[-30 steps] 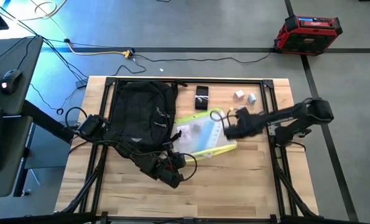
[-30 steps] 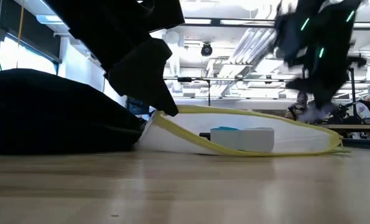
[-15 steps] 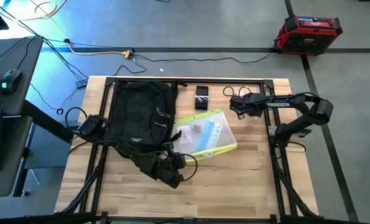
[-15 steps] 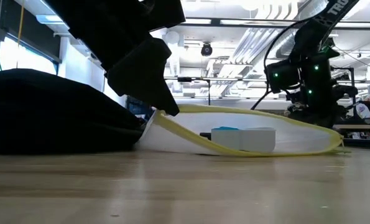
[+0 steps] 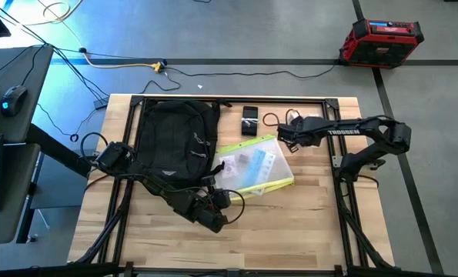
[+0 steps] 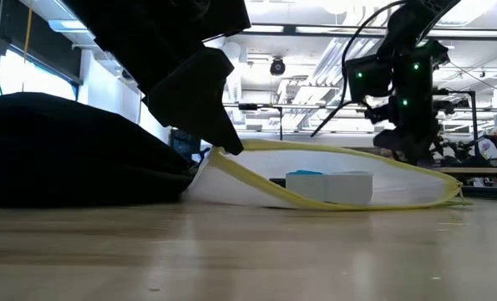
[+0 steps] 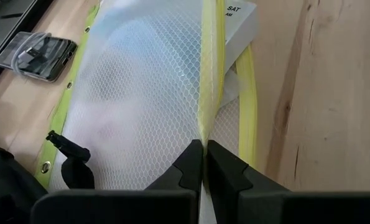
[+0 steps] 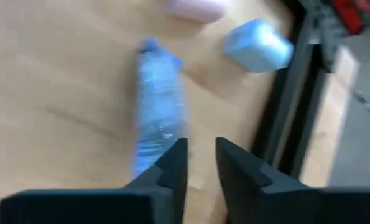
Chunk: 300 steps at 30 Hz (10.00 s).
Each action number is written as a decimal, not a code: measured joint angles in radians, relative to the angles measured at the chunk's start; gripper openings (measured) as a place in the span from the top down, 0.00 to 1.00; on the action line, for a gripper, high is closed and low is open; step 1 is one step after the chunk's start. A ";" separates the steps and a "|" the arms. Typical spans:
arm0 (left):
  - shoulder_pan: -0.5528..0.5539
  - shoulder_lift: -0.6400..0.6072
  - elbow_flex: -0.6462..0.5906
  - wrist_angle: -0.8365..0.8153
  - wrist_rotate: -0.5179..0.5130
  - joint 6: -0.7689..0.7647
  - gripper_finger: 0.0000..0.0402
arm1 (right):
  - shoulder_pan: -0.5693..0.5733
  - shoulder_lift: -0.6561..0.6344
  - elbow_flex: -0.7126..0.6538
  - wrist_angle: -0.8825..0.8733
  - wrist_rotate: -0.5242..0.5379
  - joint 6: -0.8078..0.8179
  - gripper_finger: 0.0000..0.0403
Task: Unpack backpack
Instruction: Remove the blue coffee pack from the zip bag, then remove the pill box from the transparent zip bag
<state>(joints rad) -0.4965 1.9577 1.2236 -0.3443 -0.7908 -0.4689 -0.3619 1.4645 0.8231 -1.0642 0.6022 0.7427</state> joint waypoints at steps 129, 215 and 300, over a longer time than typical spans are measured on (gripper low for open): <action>0.011 0.001 0.001 -0.006 -0.010 -0.054 1.00 | 0.966 0.346 0.234 0.562 -0.210 -0.254 0.32; 0.058 0.056 0.000 0.175 0.160 -0.079 1.00 | 1.030 0.409 0.414 0.154 -0.583 0.101 0.26; 0.146 0.147 0.078 0.242 0.642 0.190 1.00 | 0.785 0.323 0.139 0.809 -0.728 0.289 0.18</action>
<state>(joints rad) -0.3504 2.1046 1.3014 -0.1021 -0.1491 -0.2792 0.4232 1.7878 0.9618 -0.2550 -0.1258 1.0321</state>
